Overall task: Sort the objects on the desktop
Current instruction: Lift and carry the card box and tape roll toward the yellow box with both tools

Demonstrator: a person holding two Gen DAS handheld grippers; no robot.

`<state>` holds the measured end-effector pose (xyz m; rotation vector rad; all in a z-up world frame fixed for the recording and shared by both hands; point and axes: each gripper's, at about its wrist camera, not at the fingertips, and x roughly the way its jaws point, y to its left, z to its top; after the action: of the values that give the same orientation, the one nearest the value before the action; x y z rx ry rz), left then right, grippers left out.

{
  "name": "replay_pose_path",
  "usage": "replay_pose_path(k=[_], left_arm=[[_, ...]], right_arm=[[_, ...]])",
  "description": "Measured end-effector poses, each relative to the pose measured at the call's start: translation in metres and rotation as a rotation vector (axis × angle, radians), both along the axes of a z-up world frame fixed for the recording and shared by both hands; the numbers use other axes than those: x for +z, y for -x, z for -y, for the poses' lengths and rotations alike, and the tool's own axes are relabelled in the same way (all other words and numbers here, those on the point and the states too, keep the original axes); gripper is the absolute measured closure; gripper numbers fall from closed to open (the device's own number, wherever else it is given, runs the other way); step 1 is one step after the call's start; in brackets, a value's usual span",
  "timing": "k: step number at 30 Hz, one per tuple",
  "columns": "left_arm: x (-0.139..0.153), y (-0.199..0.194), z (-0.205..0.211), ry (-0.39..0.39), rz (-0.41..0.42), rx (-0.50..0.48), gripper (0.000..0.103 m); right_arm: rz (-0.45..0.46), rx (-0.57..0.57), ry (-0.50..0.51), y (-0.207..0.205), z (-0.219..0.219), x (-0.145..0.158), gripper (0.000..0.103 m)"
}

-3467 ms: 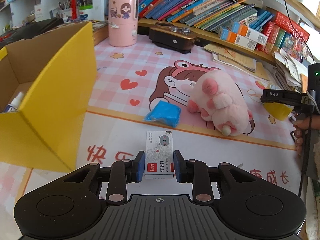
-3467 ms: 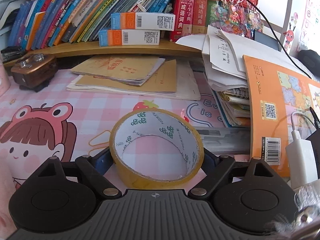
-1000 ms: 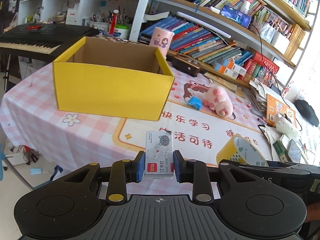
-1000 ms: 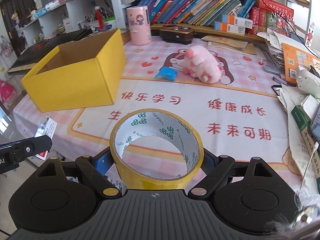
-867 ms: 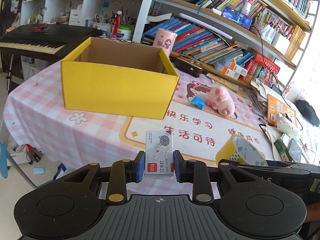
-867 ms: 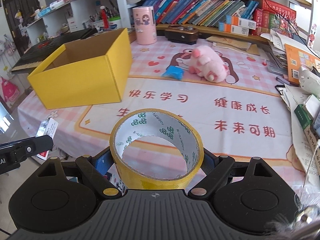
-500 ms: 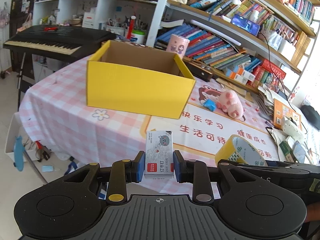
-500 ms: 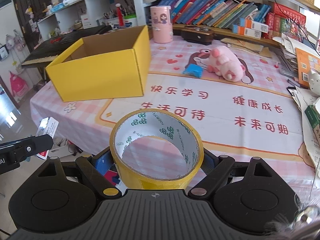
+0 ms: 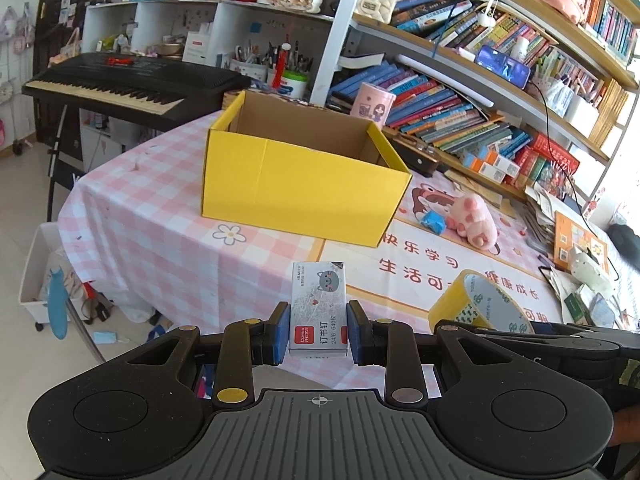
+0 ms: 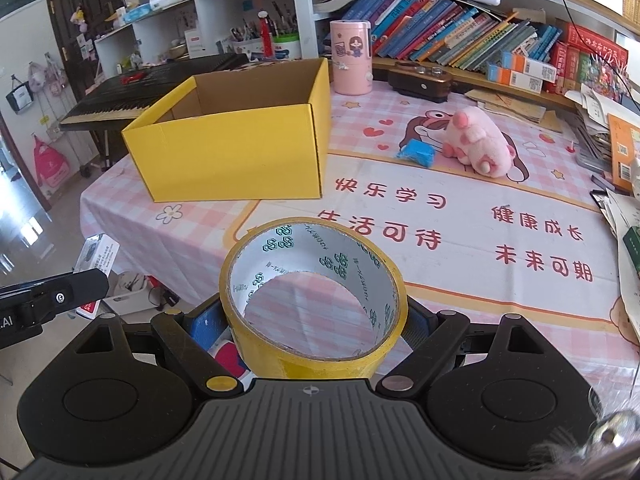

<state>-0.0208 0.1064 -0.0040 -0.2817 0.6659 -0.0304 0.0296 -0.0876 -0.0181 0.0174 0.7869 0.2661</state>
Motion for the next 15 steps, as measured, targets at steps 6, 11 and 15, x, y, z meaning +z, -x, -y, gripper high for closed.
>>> replay_pose_path(k=[6, 11, 15], left_arm=[[0.002, -0.001, -0.005, 0.005, 0.006, 0.008, 0.075], [0.002, -0.006, -0.006, 0.014, 0.005, 0.012, 0.075], [0.003, -0.013, -0.006, 0.016, 0.006, 0.020, 0.075]], right_arm=[[0.005, 0.017, 0.008, -0.002, -0.007, 0.003, 0.017], [0.004, 0.039, 0.018, -0.006, -0.011, 0.005, 0.017], [0.011, 0.053, 0.023, -0.014, -0.014, 0.007, 0.017]])
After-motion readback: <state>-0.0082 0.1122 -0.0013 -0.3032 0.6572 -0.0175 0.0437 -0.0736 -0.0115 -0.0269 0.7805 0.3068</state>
